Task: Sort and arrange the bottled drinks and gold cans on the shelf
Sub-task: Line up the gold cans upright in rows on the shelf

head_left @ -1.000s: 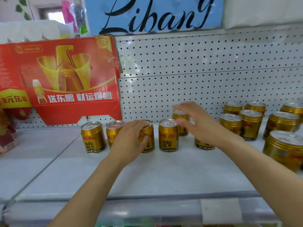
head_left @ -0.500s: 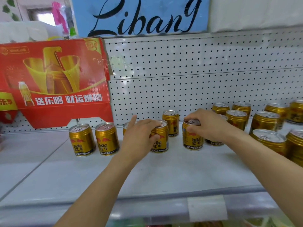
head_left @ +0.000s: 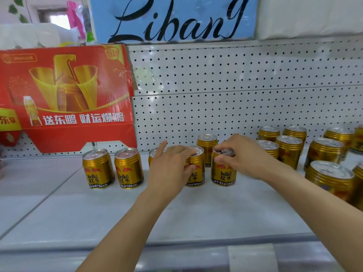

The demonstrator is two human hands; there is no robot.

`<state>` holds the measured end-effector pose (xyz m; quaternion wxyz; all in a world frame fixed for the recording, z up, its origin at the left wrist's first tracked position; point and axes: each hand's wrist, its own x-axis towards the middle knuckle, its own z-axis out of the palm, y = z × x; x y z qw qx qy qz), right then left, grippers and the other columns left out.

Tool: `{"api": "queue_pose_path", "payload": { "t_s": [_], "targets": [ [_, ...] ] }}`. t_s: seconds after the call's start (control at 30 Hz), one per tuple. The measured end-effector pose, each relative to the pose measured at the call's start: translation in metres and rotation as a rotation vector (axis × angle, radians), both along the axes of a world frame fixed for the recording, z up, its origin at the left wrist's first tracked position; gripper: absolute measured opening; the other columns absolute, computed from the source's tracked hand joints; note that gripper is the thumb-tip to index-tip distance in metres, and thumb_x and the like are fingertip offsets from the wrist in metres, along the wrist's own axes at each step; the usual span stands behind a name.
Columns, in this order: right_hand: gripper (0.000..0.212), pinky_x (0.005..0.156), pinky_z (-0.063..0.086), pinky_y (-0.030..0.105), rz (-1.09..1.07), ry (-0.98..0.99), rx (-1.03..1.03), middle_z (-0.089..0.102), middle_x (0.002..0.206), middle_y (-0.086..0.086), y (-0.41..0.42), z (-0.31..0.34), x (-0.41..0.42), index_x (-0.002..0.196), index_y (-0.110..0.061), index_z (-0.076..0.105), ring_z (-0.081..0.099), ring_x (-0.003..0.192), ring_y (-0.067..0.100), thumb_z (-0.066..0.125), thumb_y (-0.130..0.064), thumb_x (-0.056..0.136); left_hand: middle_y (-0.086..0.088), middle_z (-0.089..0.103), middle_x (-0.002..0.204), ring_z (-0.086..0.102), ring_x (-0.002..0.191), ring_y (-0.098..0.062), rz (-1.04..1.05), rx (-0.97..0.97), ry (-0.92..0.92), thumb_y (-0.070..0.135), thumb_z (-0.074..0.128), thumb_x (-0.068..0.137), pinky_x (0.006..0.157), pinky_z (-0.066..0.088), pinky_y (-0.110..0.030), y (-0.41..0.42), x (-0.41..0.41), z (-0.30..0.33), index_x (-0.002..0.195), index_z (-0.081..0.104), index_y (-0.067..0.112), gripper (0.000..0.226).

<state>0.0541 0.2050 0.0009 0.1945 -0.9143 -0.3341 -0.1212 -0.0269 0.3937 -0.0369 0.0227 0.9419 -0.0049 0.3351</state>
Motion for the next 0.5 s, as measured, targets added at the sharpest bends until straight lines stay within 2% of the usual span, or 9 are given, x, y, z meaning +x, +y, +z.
{"api": "queue_pose_path", "payload": {
  "t_s": [0.1,0.17,0.3,0.37,0.5],
  "targets": [
    [0.038,0.085,0.054,0.036,0.003,0.008,-0.021,0.066,0.119,-0.004,0.002,-0.001,0.002,0.121,-0.03,0.067,0.062,0.101,0.012,0.061,-0.049,0.088,0.01,0.057,0.135,0.048,0.128,-0.009,0.002,0.018,-0.035,0.042,0.058,0.093,0.117,-0.007,-0.033,-0.002,0.0,-0.001,0.133,0.054,0.034,0.041],
    [0.037,0.086,0.053,0.037,0.003,0.04,0.045,0.064,0.116,-0.01,0.003,0.006,0.007,0.115,-0.029,0.069,0.061,0.099,0.009,0.055,-0.053,0.091,0.009,0.06,0.131,0.053,0.124,-0.011,0.0,0.024,-0.047,0.04,0.061,0.091,0.117,-0.006,-0.035,-0.001,0.0,-0.003,0.13,0.058,0.032,0.04],
    [0.036,0.096,0.041,0.033,-0.006,0.05,0.172,0.047,0.139,-0.003,0.021,0.03,0.039,0.126,-0.029,0.058,0.048,0.123,0.017,0.056,-0.045,0.093,0.007,0.068,0.118,0.064,0.11,-0.015,0.005,0.033,-0.071,0.036,0.075,0.081,0.117,0.011,-0.043,0.002,0.004,-0.011,0.119,0.067,0.028,0.039],
    [0.044,0.096,0.037,0.03,0.031,0.119,0.055,0.041,0.147,-0.001,0.038,0.038,0.059,0.133,-0.029,0.054,0.045,0.128,0.019,0.061,-0.041,0.091,0.008,0.069,0.115,0.065,0.107,-0.013,0.001,0.022,-0.086,0.035,0.077,0.078,0.116,0.015,-0.045,0.002,0.005,-0.012,0.116,0.068,0.027,0.04],
    [0.063,0.106,0.038,0.037,0.017,0.2,-0.24,0.033,0.152,0.0,0.069,0.035,0.079,0.141,-0.03,0.046,0.04,0.134,0.022,0.067,-0.047,0.085,0.011,0.067,0.119,0.062,0.11,-0.012,-0.012,-0.002,-0.074,0.035,0.075,0.08,0.117,0.012,-0.043,0.003,0.004,-0.011,0.12,0.066,0.028,0.041]
  ]
}}
